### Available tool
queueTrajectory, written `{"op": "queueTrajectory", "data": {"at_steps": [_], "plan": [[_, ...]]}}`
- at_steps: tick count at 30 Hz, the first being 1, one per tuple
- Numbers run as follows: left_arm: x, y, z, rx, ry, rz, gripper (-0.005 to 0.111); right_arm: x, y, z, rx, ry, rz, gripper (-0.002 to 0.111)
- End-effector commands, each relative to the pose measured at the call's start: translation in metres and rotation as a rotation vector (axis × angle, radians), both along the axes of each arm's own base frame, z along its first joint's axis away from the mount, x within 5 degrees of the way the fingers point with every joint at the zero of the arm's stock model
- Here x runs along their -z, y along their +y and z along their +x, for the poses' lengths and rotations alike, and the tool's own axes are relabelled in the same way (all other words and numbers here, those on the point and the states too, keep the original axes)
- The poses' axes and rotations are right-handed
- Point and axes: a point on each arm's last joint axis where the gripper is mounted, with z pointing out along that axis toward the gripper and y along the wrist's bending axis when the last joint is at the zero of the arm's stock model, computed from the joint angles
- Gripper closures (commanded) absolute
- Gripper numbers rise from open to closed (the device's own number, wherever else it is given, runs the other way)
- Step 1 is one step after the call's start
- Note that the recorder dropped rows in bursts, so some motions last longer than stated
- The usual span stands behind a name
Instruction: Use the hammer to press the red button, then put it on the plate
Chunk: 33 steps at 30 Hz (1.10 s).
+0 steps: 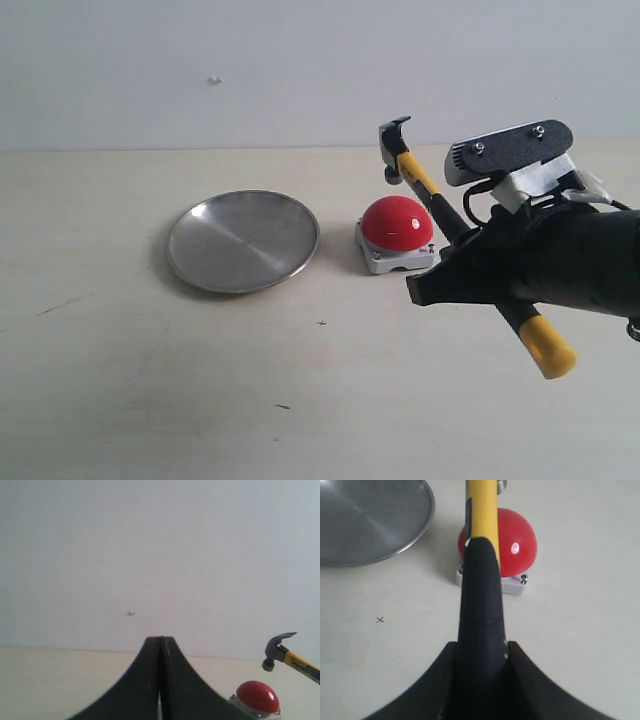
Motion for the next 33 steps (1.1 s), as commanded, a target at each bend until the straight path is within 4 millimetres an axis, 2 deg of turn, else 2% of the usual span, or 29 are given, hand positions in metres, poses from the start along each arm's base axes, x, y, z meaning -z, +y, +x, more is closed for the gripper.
{"op": "queueTrajectory", "data": {"at_steps": [1, 5, 12, 16, 20, 24, 26, 29, 33], "plan": [[0.009, 0.000, 0.002, -0.003, 0.028, -0.012, 0.107, 0.008, 0.002, 0.005, -0.006, 0.023, -0.033, 0.108], [0.010, 0.000, 0.002, -0.003, 0.029, -0.011, 0.107, 0.010, -0.001, 0.012, 0.058, 0.014, -0.058, 0.108], [0.010, 0.000, 0.002, -0.003, 0.029, -0.011, 0.107, -0.013, 0.006, 0.025, 0.054, -0.080, -0.007, 0.108], [0.010, 0.000, 0.002, -0.003, 0.029, -0.011, 0.107, -0.012, 0.006, 0.025, 0.058, -0.076, 0.001, 0.108], [0.010, 0.000, 0.002, -0.003, 0.029, -0.011, 0.107, 0.009, 0.006, 0.023, 0.085, 0.000, 0.003, 0.108], [0.010, 0.000, 0.002, -0.003, 0.029, -0.011, 0.107, 0.040, 0.014, 0.028, 0.062, 0.114, 0.002, 0.108], [0.010, 0.000, 0.002, -0.003, 0.029, -0.011, 0.107, 0.044, 0.015, 0.030, 0.078, 0.128, 0.019, 0.108], [0.010, 0.000, 0.002, -0.003, 0.029, -0.011, 0.107, 0.028, 0.017, 0.032, 0.082, 0.079, 0.058, 0.108], [0.010, 0.000, 0.002, -0.003, 0.029, -0.011, 0.107, -0.013, 0.016, 0.029, 0.071, -0.042, 0.128, 0.108]]}}
